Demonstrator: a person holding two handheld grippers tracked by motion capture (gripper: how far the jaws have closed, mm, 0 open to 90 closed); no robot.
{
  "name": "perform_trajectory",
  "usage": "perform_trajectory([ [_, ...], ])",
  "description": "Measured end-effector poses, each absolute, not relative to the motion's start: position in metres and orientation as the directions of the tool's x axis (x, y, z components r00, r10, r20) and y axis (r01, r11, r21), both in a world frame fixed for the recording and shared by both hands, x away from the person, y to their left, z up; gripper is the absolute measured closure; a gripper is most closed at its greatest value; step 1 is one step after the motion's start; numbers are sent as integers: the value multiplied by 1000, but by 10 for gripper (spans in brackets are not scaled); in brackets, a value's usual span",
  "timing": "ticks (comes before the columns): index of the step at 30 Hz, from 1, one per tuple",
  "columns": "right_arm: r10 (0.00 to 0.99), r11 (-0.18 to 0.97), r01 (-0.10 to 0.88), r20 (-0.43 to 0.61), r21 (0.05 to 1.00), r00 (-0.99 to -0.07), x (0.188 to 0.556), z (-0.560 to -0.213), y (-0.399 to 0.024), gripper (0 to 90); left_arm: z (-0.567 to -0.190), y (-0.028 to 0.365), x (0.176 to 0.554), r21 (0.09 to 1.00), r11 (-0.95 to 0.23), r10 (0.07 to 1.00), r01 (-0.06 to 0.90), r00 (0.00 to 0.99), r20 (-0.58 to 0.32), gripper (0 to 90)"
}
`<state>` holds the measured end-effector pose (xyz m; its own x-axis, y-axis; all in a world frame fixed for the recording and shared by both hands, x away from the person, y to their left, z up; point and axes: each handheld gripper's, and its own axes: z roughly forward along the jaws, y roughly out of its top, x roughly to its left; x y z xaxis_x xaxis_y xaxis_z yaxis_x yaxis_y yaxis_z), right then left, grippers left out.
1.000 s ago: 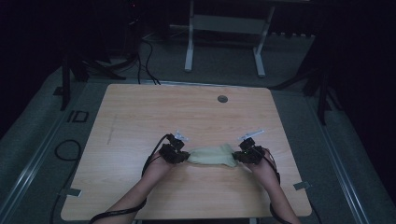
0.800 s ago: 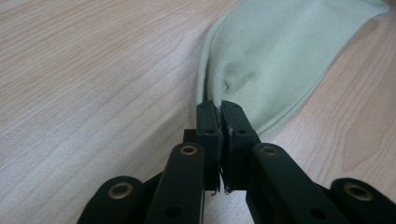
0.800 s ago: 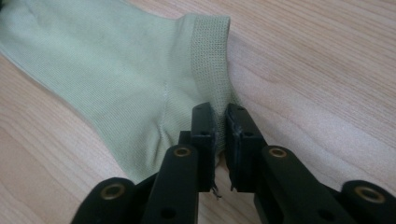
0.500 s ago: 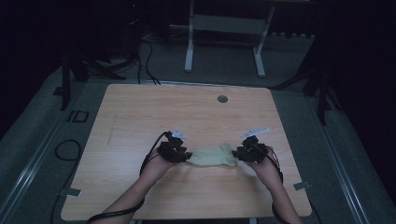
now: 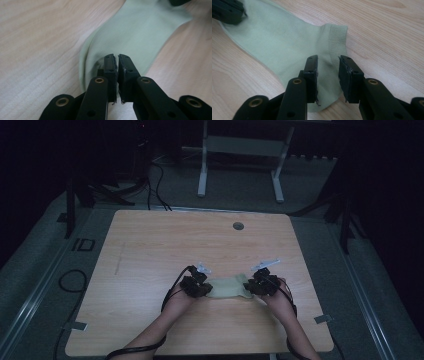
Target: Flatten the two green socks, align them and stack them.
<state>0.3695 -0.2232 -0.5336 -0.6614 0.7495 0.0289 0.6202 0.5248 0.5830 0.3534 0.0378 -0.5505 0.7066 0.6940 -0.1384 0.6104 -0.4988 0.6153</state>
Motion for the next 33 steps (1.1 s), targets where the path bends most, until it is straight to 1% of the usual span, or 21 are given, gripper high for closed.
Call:
perform_trajectory([
  [6,729,558,601,7,573,-684,369,-544,-216,662,-552,41,356,620,-498,700,607,703,-126,848],
  [7,732,552,596,2,584,-681,368,-546,-214,661,-553,42,357,626,-495,699,602,705,-125,848],
  [9,731,554,586,-9,591,-682,368,-547,-212,660,-554,46,359,630,-484,701,607,700,-136,848],
  [12,725,556,579,-7,596,-689,371,-547,-209,656,-554,50,363,635,-482,708,604,695,-123,847],
  [14,721,561,579,-6,591,-692,373,-547,-207,653,-554,52,364,635,-472,712,611,689,-134,848],
  [19,716,571,580,-6,581,-698,378,-546,-203,642,-554,53,362,634,-476,713,609,690,-127,846],
  [20,714,575,581,-6,576,-700,378,-545,-203,633,-552,54,362,634,-477,712,608,691,-126,833],
  [22,713,573,594,15,565,-701,378,-542,-202,603,-548,54,359,652,-467,700,597,700,-141,775],
  [24,712,567,588,17,577,-702,376,-536,-200,580,-543,54,356,663,-472,688,581,713,-136,681],
  [27,690,569,563,24,599,-723,372,-527,-197,519,-533,57,348,699,-442,673,562,723,-155,539],
  [30,670,559,550,52,621,-740,368,-519,-196,433,-526,60,344,714,-410,666,567,721,-191,325],
  [33,664,541,548,76,638,-744,364,-514,-197,363,-525,59,340,711,-428,657,557,732,-178,125],
])
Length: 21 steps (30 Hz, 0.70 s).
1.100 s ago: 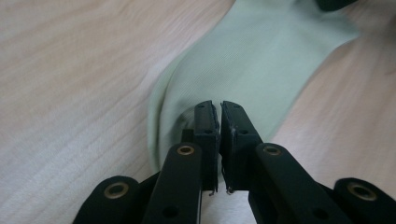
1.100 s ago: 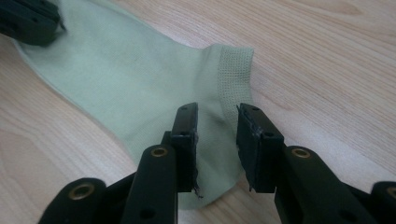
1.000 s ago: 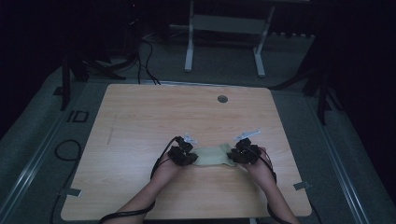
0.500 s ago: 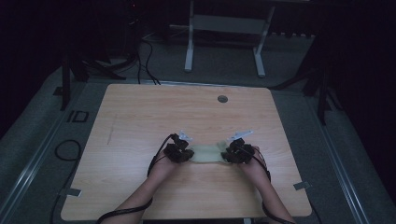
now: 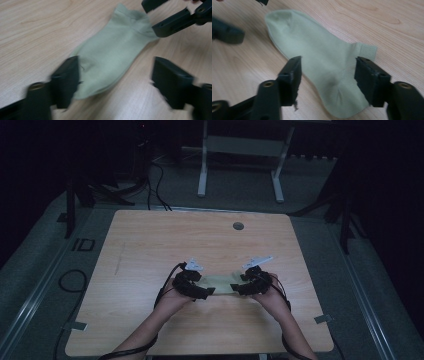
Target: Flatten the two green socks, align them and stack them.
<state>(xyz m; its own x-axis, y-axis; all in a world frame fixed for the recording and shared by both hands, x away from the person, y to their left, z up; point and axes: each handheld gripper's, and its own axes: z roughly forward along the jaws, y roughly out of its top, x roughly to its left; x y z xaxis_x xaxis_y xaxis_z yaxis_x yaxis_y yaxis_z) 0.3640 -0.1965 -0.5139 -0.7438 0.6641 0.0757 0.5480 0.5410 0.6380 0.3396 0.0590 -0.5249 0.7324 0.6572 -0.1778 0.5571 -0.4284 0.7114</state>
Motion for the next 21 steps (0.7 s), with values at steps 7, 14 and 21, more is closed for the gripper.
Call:
perform_trajectory([
  [7,654,521,531,87,668,-751,357,-509,-207,140,-528,63,330,766,-399,655,504,741,-147,80],
  [14,680,497,528,69,689,-730,355,-512,-217,138,-528,77,327,792,-368,684,486,719,-123,64],
  [21,696,503,514,26,695,-717,350,-518,-229,137,-533,93,325,789,-347,715,507,688,-127,19],
])
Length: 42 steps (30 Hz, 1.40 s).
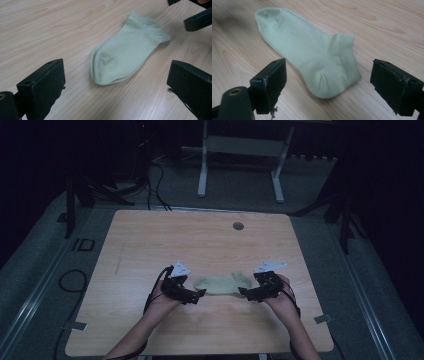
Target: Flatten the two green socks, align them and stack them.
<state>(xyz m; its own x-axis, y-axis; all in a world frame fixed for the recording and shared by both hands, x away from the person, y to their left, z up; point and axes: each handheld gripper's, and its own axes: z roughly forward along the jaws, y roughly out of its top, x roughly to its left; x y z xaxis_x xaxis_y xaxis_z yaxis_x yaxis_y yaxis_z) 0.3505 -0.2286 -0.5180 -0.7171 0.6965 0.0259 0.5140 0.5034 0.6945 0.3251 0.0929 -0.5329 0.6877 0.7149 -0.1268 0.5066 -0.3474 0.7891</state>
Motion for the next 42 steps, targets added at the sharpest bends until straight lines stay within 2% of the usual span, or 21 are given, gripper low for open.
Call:
perform_trajectory([
  [4,700,504,501,7,704,-714,347,-522,-236,135,-539,96,322,786,-376,721,491,687,-85,20],
  [19,744,457,521,11,721,-668,337,-533,-270,135,-548,132,312,760,-335,775,557,622,-114,20],
  [30,778,423,552,24,718,-627,327,-538,-297,136,-548,158,293,769,-331,790,547,606,-91,20],
  [42,809,381,560,28,736,-587,312,-538,-316,130,-558,185,276,757,-298,815,581,568,-116,20],
])
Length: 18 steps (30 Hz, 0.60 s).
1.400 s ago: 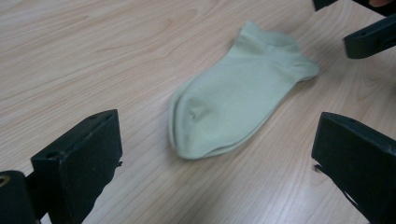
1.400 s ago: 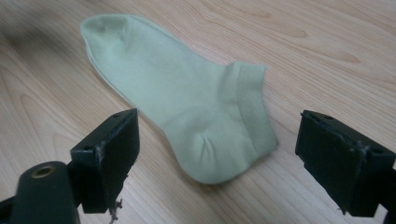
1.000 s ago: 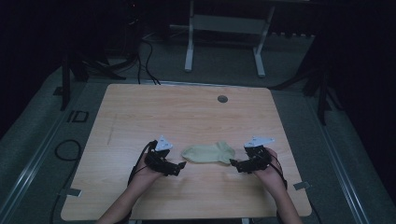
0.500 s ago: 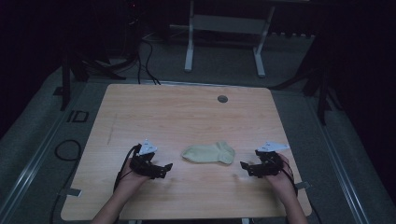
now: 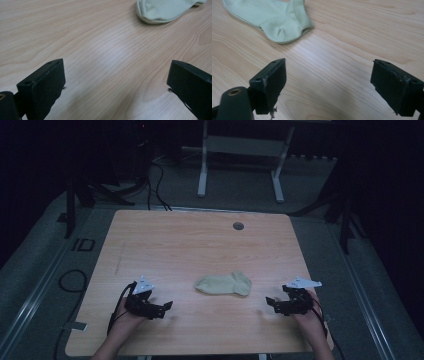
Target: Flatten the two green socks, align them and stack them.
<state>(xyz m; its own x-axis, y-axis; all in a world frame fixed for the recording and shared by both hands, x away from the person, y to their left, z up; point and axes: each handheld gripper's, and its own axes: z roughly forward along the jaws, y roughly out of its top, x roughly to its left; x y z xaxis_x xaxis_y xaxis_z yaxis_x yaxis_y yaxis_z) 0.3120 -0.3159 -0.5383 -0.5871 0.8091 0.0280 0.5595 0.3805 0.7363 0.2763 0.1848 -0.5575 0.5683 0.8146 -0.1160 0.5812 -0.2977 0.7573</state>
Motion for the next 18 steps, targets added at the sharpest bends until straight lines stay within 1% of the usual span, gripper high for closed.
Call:
perform_trajectory([
  [5,828,352,550,21,757,-560,305,-538,-325,127,-559,194,269,756,-290,825,587,553,-113,20],
  [14,846,348,576,17,739,-533,294,-548,-341,127,-562,211,254,760,-264,850,594,515,-107,20],
  [18,859,326,589,29,740,-511,288,-551,-349,128,-562,217,248,767,-246,859,593,500,-111,20],
])
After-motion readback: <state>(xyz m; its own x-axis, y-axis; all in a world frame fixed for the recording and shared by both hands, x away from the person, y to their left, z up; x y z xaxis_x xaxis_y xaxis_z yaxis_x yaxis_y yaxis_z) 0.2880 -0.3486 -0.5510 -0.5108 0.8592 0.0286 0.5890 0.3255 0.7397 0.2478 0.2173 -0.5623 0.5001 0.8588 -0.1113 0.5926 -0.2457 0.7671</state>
